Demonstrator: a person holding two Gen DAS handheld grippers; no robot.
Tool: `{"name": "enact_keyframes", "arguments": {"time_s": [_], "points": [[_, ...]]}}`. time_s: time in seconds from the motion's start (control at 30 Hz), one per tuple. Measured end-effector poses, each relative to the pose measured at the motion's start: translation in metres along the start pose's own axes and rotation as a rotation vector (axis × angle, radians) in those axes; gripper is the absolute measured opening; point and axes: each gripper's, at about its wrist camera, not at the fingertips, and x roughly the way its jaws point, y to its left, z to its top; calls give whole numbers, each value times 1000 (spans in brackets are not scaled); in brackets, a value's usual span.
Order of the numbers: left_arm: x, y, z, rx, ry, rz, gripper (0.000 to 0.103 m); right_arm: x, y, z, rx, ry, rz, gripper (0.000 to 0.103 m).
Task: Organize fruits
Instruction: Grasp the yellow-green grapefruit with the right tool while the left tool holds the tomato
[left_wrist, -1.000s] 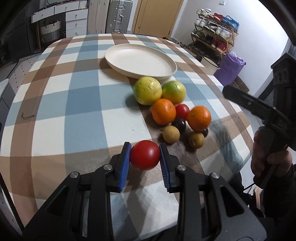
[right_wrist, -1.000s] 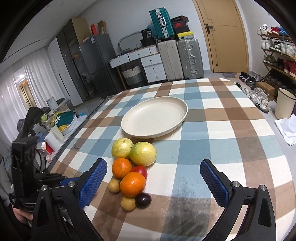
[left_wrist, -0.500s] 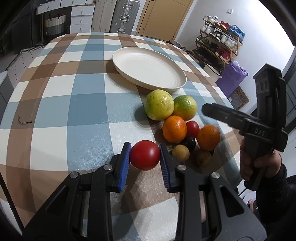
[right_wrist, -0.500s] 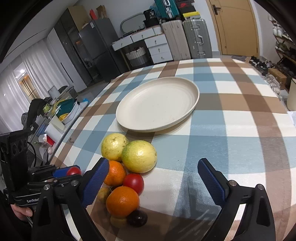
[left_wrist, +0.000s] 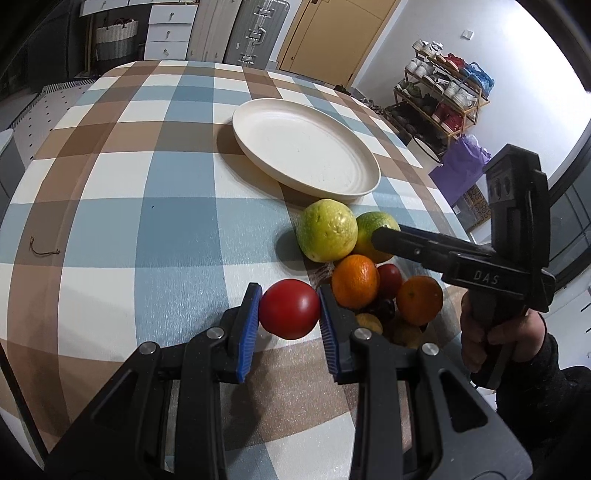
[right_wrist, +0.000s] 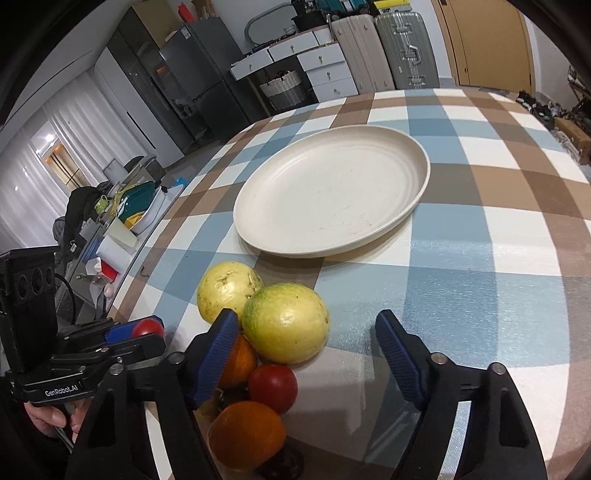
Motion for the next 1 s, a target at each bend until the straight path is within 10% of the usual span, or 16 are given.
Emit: {"name": "enact_keyframes", "arguments": {"time_s": [0.33, 1.0], "points": [[2, 1, 4, -9, 2, -3, 28, 14, 0, 5, 11, 37, 85, 52], [6, -20, 62, 16, -41, -6, 28, -10, -21, 22, 88, -41, 147, 52]]}}
